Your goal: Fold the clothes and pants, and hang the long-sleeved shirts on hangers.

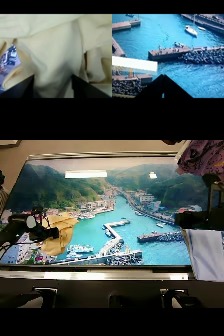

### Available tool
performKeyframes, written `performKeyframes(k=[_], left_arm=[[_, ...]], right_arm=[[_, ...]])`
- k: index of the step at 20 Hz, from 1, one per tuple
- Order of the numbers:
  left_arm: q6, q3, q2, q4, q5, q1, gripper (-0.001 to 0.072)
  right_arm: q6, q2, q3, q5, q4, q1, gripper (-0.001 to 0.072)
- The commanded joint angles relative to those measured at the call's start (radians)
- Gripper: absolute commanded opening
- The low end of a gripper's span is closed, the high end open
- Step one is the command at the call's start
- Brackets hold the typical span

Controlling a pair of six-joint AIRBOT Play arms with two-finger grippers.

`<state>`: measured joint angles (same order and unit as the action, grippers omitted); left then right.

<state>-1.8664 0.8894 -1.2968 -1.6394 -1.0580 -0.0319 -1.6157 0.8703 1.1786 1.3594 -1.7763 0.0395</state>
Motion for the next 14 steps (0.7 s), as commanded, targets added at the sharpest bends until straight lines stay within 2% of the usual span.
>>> performKeyframes(k=[1,5,8,9,10,11,13,14], left_arm=[[0.010,-0.032,-0.051,0.097,0.109,-0.003,0.0016],[0.173,0.047,-0.027,0.484,0.050,-0.085,0.0015],[0.198,0.164,-0.016,0.752,0.064,-0.272,0.0016],[0.190,0.201,-0.017,0.785,0.103,-0.345,0.0016],[0.145,0.233,-0.020,0.786,0.165,-0.426,0.0016],[0.099,0.251,-0.027,0.786,0.242,-0.494,0.0016],[0.018,0.253,-0.066,0.778,0.419,-0.616,0.0016],[-0.001,0.253,-0.108,0.776,0.487,-0.668,0.0016]], right_arm=[[0.013,-0.001,0.001,0.011,-0.001,0.001,0.0031],[0.029,-0.001,0.001,0.013,0.002,0.001,0.0031],[0.000,-0.001,0.001,0.022,0.010,0.001,0.0031],[-0.005,-0.001,0.001,0.031,0.012,0.001,0.0032],[-0.006,-0.001,0.001,0.043,0.015,0.001,0.0035],[-0.006,-0.001,0.001,0.054,0.016,0.001,0.0057],[-0.012,-0.001,0.001,0.066,0.016,0.001,0.0145],[-0.013,-0.001,0.001,0.069,0.016,0.001,0.0161]])
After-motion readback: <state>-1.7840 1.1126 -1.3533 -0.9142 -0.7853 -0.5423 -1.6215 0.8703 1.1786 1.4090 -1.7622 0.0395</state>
